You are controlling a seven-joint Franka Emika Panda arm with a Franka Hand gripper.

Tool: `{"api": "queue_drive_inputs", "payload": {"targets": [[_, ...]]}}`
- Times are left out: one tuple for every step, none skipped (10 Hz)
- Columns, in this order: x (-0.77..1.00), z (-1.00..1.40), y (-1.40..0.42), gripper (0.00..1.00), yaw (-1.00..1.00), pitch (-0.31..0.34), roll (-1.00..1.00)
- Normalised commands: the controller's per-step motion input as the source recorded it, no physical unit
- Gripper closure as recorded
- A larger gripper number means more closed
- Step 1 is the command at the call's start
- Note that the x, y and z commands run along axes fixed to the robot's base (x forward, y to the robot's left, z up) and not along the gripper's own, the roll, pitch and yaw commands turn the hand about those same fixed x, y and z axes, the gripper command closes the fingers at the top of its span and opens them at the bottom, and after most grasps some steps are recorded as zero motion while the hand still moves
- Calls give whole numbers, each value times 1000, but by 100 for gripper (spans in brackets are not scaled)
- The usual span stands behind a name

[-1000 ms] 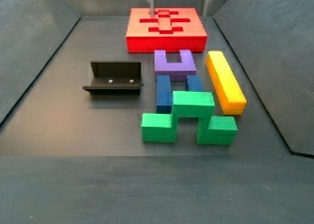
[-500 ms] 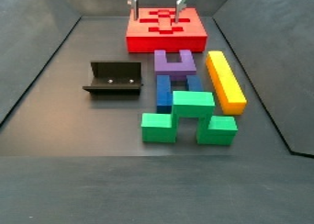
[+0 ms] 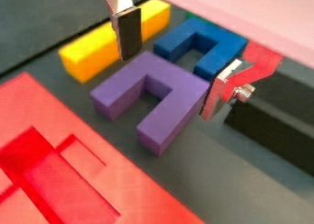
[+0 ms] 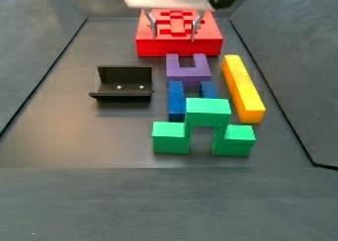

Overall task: Pick up the purple object. Move up. Place the purple object on the fixture. Regrasp the purple object. Move to above the board. Insert the purple object.
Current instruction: Pick up the purple object.

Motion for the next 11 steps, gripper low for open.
{"api": "queue_drive_inputs", "payload": {"targets": [[0, -789, 0, 0, 363, 47, -23], [0, -786, -63, 0, 360, 47, 0], [86, -523, -489, 0, 189, 106, 313], [294, -329, -563, 0, 0, 157, 446], [360, -240, -451, 0, 0, 163, 386], [354, -166, -237, 0, -23, 134, 267], [0, -114, 0, 0, 0, 63, 236], [-74, -80, 340, 0, 0, 20, 66], [-291, -9, 437, 0, 0, 0, -9], [-263, 0, 334, 0, 0, 0, -31], [0, -77, 6, 0, 17, 0, 0]]}}
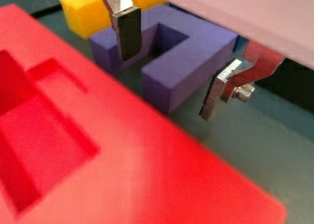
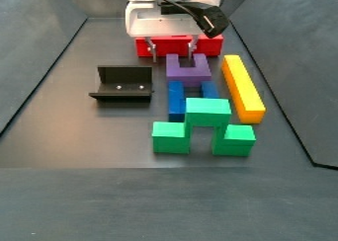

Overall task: Pick up the purple object. Move up. Place the purple object on the fixture. Regrasp the purple object. Move to above the board. Insert the purple object.
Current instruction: Pick up the purple object.

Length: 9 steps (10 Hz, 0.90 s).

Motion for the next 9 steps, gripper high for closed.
{"api": "queue_drive_inputs", "payload": {"targets": [[0, -194, 0, 0, 11, 0, 14], [0, -177, 0, 0, 0, 0, 13], [0, -217, 0, 0, 9, 0, 16], [40, -23, 0, 0, 29, 14, 27], [0, 0, 17, 0, 0, 0, 0], [0, 0, 0, 0, 0, 0, 0], [0, 0, 0, 100, 0, 0, 0], [0, 0, 0, 100, 0, 0, 0], [0, 0, 0, 100, 0, 0, 0]]}}
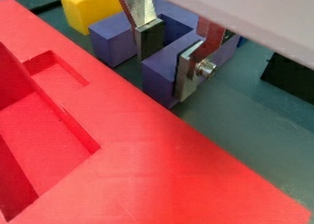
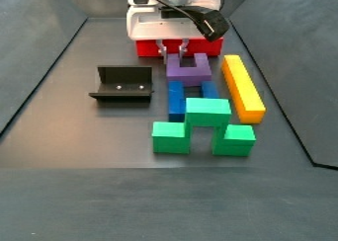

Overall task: Pick up the purple object. Move up. Place the purple object on the fixture. Regrasp the purple object. Move to above the board. Insert the purple object.
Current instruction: Pick up the purple object.

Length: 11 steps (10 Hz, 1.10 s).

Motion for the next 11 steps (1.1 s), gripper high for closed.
{"api": "queue_drive_inputs", "payload": {"targets": [[0, 0, 0, 100, 0, 0, 0], [0, 0, 0, 100, 0, 0, 0], [0, 0, 0, 100, 0, 0, 0], [0, 0, 0, 100, 0, 0, 0], [0, 0, 0, 100, 0, 0, 0], [0, 0, 0, 100, 0, 0, 0], [0, 0, 0, 100, 0, 0, 0], [0, 0, 0, 100, 0, 0, 0], [0, 0, 0, 100, 0, 0, 0], [0, 0, 0, 100, 0, 0, 0], [0, 0, 0, 100, 0, 0, 0]]}}
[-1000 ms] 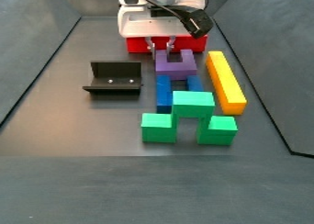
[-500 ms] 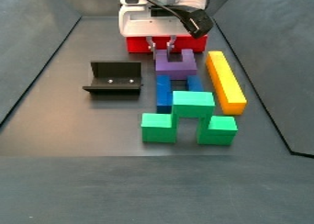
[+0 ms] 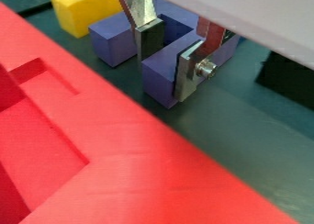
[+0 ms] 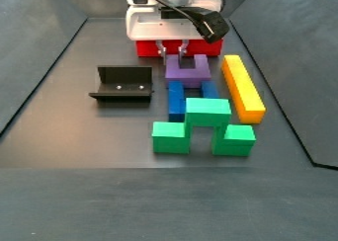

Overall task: Pick up the purple object. Move up. Place the purple object on the fixture. Regrasp the purple object. Move to above the board. Insert the purple object.
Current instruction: Pick up the purple object, then move up, then place the purple object on the fixture.

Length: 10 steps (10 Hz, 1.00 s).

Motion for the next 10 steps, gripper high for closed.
{"api": "queue_drive_inputs", "payload": {"targets": [[0, 0, 0, 100, 0, 0, 0], [0, 0, 0, 100, 0, 0, 0], [0, 833, 0, 100, 0, 0, 0], [29, 851, 30, 100, -5, -13, 9], [-24, 616, 23, 100, -14, 42, -3], [22, 230, 12, 100, -8, 35, -43], [0, 0, -31, 100, 0, 0, 63], [0, 0, -31, 100, 0, 0, 74], [0, 0, 0, 100, 0, 0, 9], [23, 0, 0, 100, 0, 0, 0]]}}
